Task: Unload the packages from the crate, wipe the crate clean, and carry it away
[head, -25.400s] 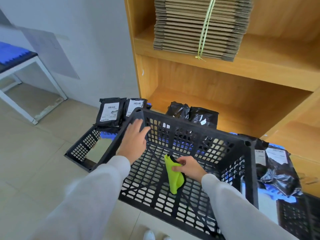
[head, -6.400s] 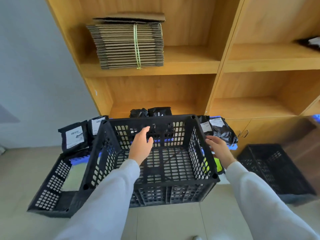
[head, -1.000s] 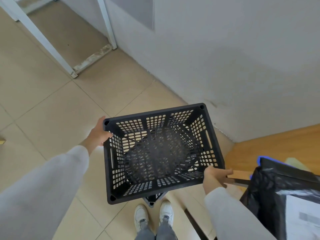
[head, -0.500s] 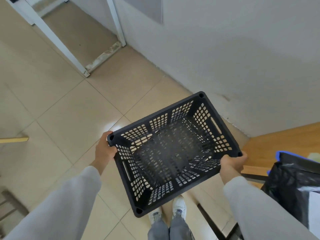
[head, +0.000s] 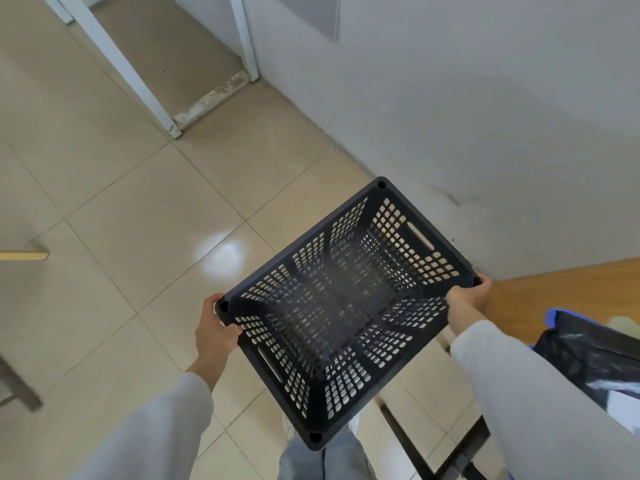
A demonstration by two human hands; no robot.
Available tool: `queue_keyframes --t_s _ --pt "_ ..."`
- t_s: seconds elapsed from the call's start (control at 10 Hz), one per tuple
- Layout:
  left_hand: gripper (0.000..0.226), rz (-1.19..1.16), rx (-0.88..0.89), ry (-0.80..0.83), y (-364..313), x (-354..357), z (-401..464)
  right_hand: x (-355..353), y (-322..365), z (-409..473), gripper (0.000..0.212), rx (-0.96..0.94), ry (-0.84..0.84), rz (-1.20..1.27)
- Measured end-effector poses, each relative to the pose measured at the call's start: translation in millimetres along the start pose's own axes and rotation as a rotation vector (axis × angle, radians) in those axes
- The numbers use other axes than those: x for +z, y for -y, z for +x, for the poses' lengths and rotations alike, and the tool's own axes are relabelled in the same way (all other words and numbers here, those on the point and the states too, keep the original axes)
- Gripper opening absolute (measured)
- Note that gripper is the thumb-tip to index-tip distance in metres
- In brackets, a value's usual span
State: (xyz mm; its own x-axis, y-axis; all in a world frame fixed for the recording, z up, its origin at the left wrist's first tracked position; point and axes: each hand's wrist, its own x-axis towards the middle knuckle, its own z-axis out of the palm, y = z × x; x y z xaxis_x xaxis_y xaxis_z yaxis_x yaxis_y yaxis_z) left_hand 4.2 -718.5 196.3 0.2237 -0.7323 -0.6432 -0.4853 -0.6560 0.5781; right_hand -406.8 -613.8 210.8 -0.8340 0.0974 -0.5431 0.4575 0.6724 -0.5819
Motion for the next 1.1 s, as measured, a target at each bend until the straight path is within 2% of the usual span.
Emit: queue_keyframes --t_s 0.4,0.7,0.8,0.9,1.0,1.1 --pt "0.072 -0.052 0.053 0.037 -0.4 -0.2 4.1 0.0 -6.8 12.7 0.066 -0.017 -0.015 0.003" --pt "0.071 -0.043 0.063 0.094 1.7 0.1 5.6 1.3 -12.1 25.7 0.068 -0.057 -0.003 -0.116" --pt "0.071 -0.024 0.046 0.113 -1.6 -2.7 8.9 1.5 -13.4 29.9 0.065 -0.073 0.02 -0.191" --pt "0.065 0.0 0.058 0.129 -2.6 -4.7 9.2 2.6 -12.8 28.3 0.073 -0.091 0.045 -0.261" --pt "0.064 0.111 0.094 0.095 -16.1 -7.3 0.9 0.5 -6.5 15.9 0.082 -0.103 0.059 -0.353" --pt "0.066 0.179 0.096 0.056 -38.0 -9.3 -17.3 -1.2 0.3 -1.6 0.078 -0.2 0.093 -0.359"
